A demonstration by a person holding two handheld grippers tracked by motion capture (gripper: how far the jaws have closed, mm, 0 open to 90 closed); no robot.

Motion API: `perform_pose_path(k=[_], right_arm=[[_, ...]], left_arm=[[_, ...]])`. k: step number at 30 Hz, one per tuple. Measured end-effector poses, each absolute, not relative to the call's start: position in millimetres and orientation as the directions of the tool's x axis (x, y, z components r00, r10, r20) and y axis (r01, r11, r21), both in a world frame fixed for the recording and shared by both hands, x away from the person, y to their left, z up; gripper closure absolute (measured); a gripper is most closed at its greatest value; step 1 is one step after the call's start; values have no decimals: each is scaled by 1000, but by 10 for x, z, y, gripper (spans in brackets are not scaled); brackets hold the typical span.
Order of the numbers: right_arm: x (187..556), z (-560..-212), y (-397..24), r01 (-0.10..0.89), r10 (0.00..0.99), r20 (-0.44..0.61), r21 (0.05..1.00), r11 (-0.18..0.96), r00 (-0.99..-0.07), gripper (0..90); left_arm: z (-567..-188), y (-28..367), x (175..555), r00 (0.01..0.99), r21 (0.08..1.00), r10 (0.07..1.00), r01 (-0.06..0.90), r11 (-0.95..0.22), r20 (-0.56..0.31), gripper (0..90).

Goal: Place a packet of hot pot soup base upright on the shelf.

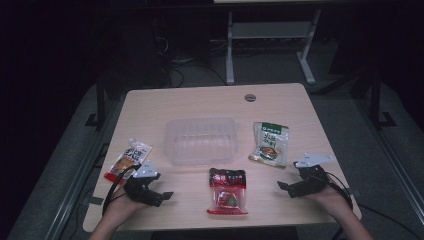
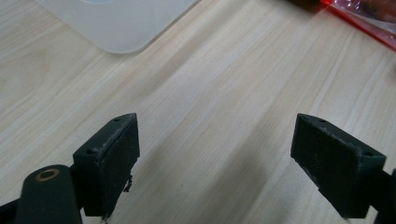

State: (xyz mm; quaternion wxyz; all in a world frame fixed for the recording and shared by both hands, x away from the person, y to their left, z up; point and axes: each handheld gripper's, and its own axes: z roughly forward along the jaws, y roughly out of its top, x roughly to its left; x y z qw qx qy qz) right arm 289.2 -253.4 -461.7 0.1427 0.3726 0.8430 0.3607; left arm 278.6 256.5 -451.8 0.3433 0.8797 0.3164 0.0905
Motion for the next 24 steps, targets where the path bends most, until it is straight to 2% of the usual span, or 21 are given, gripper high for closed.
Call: perform_pose_path(k=[10, 13, 15, 21, 24], right_arm=[[2842, -4574, -2566, 537, 734, 54, 718, 443, -677, 65], [2812, -4555, -2572, 536, 730, 59, 719, 442, -681, 130], [2802, -4542, -2568, 539, 728, 66, 719, 440, -682, 139], [2756, -4472, -2493, 520, 678, 97, 723, 455, -728, 339], [2721, -4430, -2421, 516, 641, 135, 726, 455, -756, 515]], left_arm=[[-4486, 2527, 2794, 789, 664, 609, 496, -560, -76, 162], [-4479, 2514, 2797, 789, 669, 609, 496, -554, -81, 163], [-4476, 2512, 2796, 790, 668, 607, 495, -555, -81, 163], [-4464, 2495, 2778, 789, 667, 609, 497, -555, -81, 164], [-4451, 2488, 2754, 792, 670, 605, 492, -556, -81, 180]])
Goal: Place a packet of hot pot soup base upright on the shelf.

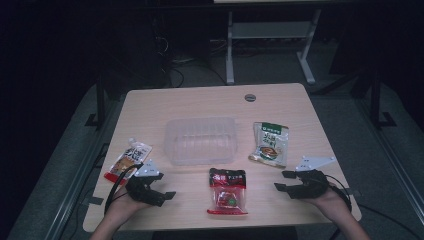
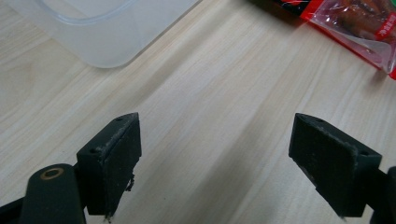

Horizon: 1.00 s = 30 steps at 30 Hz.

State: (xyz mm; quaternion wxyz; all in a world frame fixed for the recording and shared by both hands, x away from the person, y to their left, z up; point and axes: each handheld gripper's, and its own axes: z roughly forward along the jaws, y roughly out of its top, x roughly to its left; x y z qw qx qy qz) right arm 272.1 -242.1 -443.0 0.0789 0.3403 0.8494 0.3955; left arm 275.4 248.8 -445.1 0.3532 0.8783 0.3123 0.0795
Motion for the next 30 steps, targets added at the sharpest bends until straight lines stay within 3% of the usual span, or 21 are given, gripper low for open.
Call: perform_pose_path(k=[2, 3, 5, 7, 30], right_arm=[[2696, -4389, -2317, 508, 599, 161, 720, 472, -785, 720], [2696, -4389, -2317, 508, 599, 161, 720, 472, -785, 720], [2685, -4374, -2224, 486, 561, 165, 723, 491, -811, 854], [2680, -4367, -2190, 479, 549, 167, 725, 495, -819, 883], [2615, -4463, -1551, 349, 340, 150, 665, 661, -929, 896]], left_arm=[[-4450, 2476, 2744, 793, 675, 604, 491, -552, -83, 196], [-4450, 2476, 2744, 793, 675, 604, 491, -552, -83, 196], [-4444, 2473, 2742, 794, 670, 602, 493, -555, -86, 198], [-4444, 2464, 2737, 793, 672, 602, 496, -550, -93, 199], [-4420, 2374, 2702, 803, 675, 589, 486, -556, -93, 206]])
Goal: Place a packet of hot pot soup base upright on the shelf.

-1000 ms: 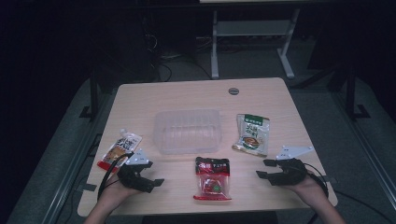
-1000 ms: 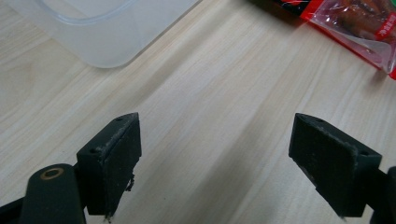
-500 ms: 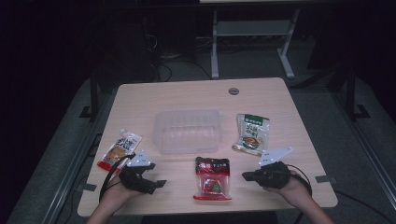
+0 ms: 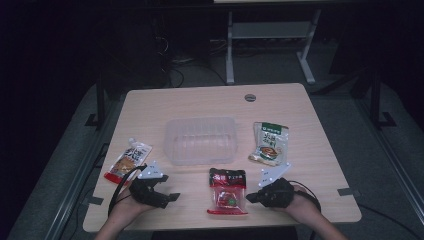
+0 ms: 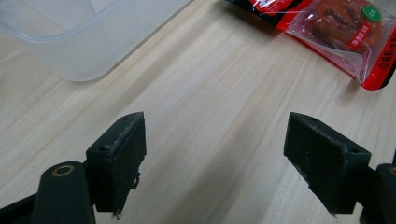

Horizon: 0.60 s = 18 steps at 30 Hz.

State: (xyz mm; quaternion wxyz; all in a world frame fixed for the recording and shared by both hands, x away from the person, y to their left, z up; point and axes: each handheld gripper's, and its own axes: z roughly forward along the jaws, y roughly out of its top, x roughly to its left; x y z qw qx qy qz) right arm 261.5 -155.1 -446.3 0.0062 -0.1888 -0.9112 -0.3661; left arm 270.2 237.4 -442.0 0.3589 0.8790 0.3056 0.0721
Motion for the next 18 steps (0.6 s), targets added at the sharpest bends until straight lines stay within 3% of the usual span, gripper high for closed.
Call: perform_pose_path(k=[18], right_arm=[[2592, -4533, -1124, 243, 218, 119, 643, 726, -969, 897]], left_arm=[[-4427, 2347, 2689, 813, 670, 575, 478, -568, -92, 208]])
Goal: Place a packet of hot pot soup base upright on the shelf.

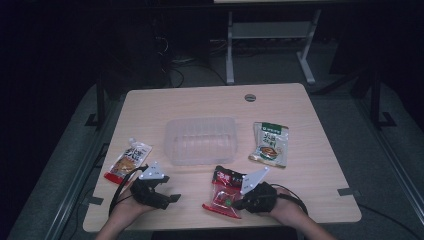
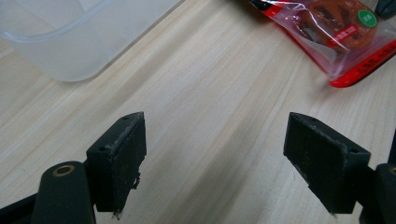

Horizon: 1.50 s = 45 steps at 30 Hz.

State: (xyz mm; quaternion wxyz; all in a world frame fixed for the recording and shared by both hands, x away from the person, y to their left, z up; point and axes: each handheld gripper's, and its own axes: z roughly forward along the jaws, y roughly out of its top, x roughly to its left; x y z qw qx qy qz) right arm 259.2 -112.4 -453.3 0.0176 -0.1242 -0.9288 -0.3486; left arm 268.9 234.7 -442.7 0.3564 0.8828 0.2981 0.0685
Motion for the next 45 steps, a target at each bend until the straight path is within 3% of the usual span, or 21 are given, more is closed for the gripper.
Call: perform_pose_path(k=[13, 18, 20, 21, 22, 29, 37, 45], right_arm=[[2595, -4518, -744, 184, 150, 109, 654, 733, -983, 897], [2654, -4435, -916, 217, 204, 103, 688, 692, -974, 897], [2679, -4403, -1006, 262, 252, 119, 690, 674, -960, 894], [2712, -4392, -1071, 282, 279, 122, 696, 660, -953, 858], [2749, -4380, -1143, 303, 306, 126, 699, 648, -944, 799], [2830, -4351, -1386, 381, 399, 150, 707, 596, -904, 554], [2933, -4383, -1561, 443, 473, 170, 701, 558, -864, 358], [2983, -4428, -1610, 464, 524, 150, 701, 542, -838, 295]], left_arm=[[-4408, 2311, 2661, 821, 682, 563, 464, -565, -92, 236], [-4373, 2272, 2643, 831, 693, 547, 453, -561, -100, 355], [-4339, 2229, 2633, 839, 700, 531, 448, -556, -115, 443], [-4316, 2193, 2622, 845, 706, 519, 445, -551, -128, 480], [-4306, 2173, 2617, 849, 708, 510, 443, -550, -135, 586], [-4257, 1903, 2610, 881, 696, 439, 427, -577, -177, 896], [-4266, 1581, 2591, 915, 695, 354, 382, -609, -192, 897], [-4305, 1243, 2557, 931, 699, 288, 359, -618, -223, 897]])
